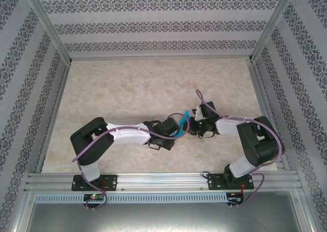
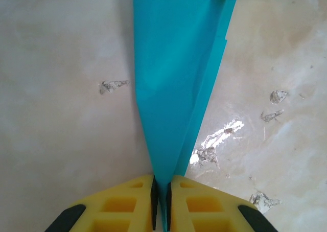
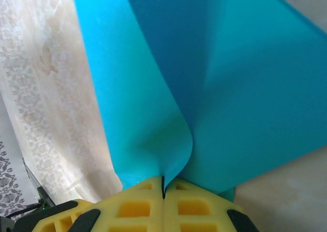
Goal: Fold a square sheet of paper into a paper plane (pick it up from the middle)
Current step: Fold the wing for the fifth time at the center of the table.
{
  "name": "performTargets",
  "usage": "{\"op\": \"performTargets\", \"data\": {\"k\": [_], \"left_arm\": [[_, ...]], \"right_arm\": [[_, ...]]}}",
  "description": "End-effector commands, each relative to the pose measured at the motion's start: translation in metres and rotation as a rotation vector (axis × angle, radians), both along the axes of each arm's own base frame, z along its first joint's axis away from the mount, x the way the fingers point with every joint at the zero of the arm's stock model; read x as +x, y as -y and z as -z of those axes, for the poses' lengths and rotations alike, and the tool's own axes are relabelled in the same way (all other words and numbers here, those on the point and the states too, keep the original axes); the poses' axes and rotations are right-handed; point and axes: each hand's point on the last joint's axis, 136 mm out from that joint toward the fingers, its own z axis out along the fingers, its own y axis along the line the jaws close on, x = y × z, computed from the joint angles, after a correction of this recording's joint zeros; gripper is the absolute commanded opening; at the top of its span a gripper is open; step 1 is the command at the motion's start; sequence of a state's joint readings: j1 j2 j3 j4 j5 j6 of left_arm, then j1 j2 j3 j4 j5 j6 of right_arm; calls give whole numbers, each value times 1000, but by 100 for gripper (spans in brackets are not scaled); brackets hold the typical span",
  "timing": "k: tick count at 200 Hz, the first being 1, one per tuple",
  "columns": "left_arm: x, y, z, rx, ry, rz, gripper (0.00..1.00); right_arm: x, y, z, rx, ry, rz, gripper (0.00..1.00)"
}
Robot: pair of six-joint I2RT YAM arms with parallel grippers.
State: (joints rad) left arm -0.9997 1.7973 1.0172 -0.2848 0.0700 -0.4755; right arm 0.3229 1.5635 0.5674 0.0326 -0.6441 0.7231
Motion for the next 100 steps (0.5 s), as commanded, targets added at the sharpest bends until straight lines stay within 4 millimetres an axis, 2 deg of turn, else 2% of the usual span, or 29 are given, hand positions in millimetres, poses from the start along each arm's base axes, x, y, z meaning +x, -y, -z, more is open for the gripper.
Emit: {"op": "performTargets", "data": {"k": [1,100], "left_arm": [[-21,-18,29,127,-67,52,16],[-22,-15,36,160,-74,77,16]], "right_arm": [[5,6,-7,-34,47,-4,0],[-5,10,-16,-40,55,-17,0]]}}
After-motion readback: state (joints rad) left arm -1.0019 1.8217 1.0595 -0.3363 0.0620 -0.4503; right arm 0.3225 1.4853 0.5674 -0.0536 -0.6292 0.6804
